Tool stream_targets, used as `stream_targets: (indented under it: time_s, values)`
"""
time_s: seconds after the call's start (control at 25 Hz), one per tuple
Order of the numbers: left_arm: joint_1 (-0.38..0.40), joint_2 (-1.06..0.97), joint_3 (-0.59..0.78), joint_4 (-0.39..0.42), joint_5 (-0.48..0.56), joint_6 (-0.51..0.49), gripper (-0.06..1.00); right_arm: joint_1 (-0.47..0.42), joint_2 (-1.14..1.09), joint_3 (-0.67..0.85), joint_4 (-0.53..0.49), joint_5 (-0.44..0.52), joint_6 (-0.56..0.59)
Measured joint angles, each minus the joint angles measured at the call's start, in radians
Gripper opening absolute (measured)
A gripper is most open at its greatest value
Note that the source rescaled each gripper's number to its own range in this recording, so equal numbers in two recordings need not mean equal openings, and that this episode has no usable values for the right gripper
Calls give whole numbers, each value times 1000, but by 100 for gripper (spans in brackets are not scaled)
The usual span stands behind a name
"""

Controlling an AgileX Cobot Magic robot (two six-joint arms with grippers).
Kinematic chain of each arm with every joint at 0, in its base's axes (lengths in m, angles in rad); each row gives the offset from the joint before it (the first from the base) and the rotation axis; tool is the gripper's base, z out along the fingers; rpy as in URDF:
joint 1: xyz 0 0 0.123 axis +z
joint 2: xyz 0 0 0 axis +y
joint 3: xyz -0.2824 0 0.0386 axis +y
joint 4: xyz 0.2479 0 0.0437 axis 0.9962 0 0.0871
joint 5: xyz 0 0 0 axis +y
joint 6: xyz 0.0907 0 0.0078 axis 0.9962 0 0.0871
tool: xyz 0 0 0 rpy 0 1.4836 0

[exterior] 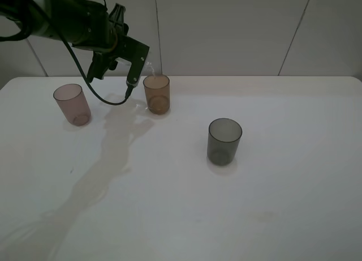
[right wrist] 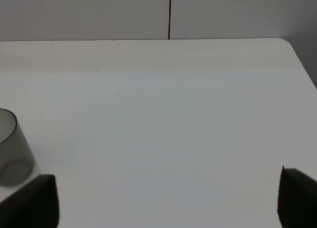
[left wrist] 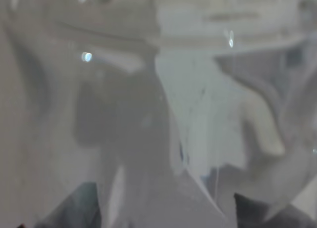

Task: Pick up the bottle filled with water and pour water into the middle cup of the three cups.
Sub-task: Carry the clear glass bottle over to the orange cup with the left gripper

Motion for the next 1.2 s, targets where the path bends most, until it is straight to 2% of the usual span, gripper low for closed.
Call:
stream_targets:
  time_s: [0.28,0.56,0.88,1.2]
  values:
    - [1,0,0,51,-1,0,3,0,0,0,0,0,0]
    - [1,0,0,67,-3,0,3,0,0,0,0,0,0]
    - [1,0,0,104,-64,0,3,0,0,0,0,0,0]
    - [1,0,0,151,-78,0,3,0,0,0,0,0,0]
